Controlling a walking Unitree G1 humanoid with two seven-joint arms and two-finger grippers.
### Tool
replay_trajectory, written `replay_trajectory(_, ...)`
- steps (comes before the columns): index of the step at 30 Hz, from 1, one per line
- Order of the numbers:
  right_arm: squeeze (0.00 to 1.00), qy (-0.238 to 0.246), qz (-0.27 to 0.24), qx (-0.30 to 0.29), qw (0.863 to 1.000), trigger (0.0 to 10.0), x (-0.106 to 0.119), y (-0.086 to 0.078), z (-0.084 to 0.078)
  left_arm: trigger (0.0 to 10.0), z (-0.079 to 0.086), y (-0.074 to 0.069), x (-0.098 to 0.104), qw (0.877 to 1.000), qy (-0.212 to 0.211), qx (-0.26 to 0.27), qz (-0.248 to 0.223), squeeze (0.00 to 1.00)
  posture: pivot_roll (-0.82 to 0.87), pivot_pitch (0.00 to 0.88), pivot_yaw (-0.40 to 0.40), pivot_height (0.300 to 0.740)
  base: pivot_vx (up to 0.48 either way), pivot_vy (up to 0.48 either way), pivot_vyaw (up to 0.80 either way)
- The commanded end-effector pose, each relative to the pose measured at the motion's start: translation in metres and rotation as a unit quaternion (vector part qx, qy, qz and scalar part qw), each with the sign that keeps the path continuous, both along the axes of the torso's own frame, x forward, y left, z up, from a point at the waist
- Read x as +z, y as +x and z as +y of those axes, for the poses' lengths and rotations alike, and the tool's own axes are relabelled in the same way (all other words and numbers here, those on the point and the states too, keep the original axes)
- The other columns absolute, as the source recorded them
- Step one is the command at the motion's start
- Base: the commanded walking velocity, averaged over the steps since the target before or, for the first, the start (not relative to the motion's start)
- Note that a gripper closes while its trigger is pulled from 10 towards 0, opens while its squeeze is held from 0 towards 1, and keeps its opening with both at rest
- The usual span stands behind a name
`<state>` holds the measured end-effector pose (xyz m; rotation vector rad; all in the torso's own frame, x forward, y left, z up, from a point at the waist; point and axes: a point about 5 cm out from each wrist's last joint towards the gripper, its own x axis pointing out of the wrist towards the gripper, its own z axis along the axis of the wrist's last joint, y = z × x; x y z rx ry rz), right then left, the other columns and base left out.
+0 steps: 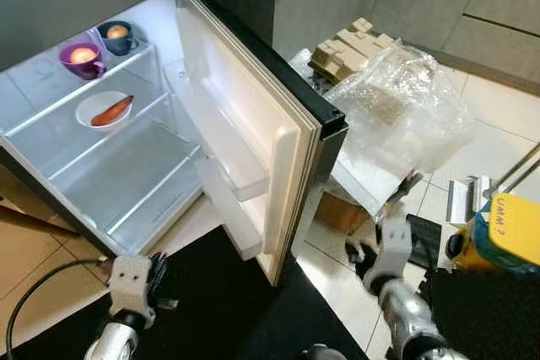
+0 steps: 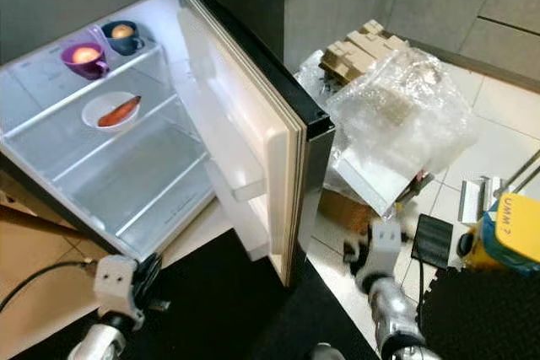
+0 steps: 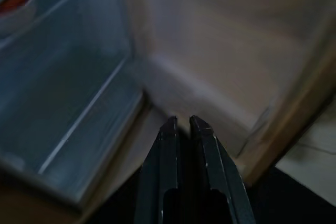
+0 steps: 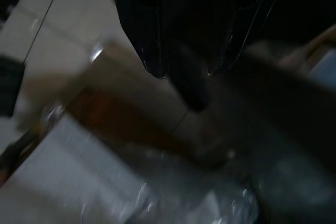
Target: Restocking fridge
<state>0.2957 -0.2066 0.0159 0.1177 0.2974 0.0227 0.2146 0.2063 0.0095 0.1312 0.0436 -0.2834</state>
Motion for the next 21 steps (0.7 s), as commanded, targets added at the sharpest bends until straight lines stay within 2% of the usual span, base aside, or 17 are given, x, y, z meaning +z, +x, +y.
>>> replay_trajectory(1,0.0,-0.004,0.019,-0.024,1.0,10.0,-0.004,-0.002,-0.006,10.0,-0.003,-0.003,0.005,0.999,0.008,-0.044,-0.001,0.0,-0.12,0.138,0.002,0.74,0.0,0.0,0.0)
replay_trajectory(2,0.0,-0.004,0.019,-0.024,1.0,10.0,-0.004,-0.002,-0.006,10.0,-0.003,-0.003,0.005,0.999,0.008,-0.044,-0.001,0.0,-0.12,0.138,0.002,0.74,0.0,0.0,0.0)
replay_trajectory(4,0.0,-0.009,-0.004,-0.06,0.998,10.0,0.013,0.013,-0.014,10.0,-0.02,0.003,0.023,0.994,0.0,-0.108,-0.034,0.0,-0.12,0.14,-0.001,0.74,0.0,0.0,0.0)
replay_trajectory(9,0.0,0.002,-0.023,-0.086,0.996,10.0,0.025,0.022,-0.019,10.0,-0.032,0.011,0.04,0.989,-0.008,-0.129,-0.071,0.0,-0.11,0.142,-0.004,0.74,0.0,0.0,0.0)
replay_trajectory(10,0.0,0.014,-0.035,-0.093,0.995,10.0,0.031,0.027,-0.018,10.0,-0.043,0.017,0.052,0.986,-0.022,-0.141,-0.091,0.0,-0.11,0.141,-0.004,0.74,0.0,0.0,0.0)
replay_trajectory(13,0.0,0.014,-0.035,-0.093,0.995,10.0,0.031,0.027,-0.018,10.0,-0.043,0.017,0.052,0.986,-0.022,-0.141,-0.091,0.0,-0.11,0.141,-0.004,0.74,0.0,0.0,0.0)
replay_trajectory(14,0.0,0.025,-0.045,-0.089,0.995,10.0,0.037,0.033,-0.013,10.0,-0.056,0.022,0.065,0.981,-0.038,-0.152,-0.112,0.0,-0.11,0.138,-0.002,0.74,0.0,0.0,0.0)
replay_trajectory(15,0.0,0.025,-0.045,-0.089,0.995,10.0,0.037,0.033,-0.013,10.0,-0.056,0.022,0.065,0.981,-0.038,-0.152,-0.112,0.0,-0.11,0.138,-0.002,0.74,0.0,0.0,0.0)
replay_trajectory(17,0.0,0.045,-0.062,-0.067,0.995,10.0,0.046,0.043,0.001,10.0,-0.072,0.025,0.081,0.974,-0.075,-0.166,-0.135,0.0,-0.12,0.135,0.003,0.74,0.0,0.0,0.0)
replay_trajectory(20,0.0,0.07,-0.071,-0.028,0.995,10.0,0.051,0.048,0.019,10.0,-0.079,0.02,0.081,0.968,-0.109,-0.192,-0.119,0.0,-0.12,0.134,0.003,0.74,0.0,0.0,0.0)
replay_trajectory(21,0.0,0.07,-0.071,-0.028,0.995,10.0,0.051,0.048,0.019,10.0,-0.079,0.02,0.081,0.968,-0.109,-0.192,-0.119,0.0,-0.12,0.134,0.003,0.74,0.0,0.0,0.0)
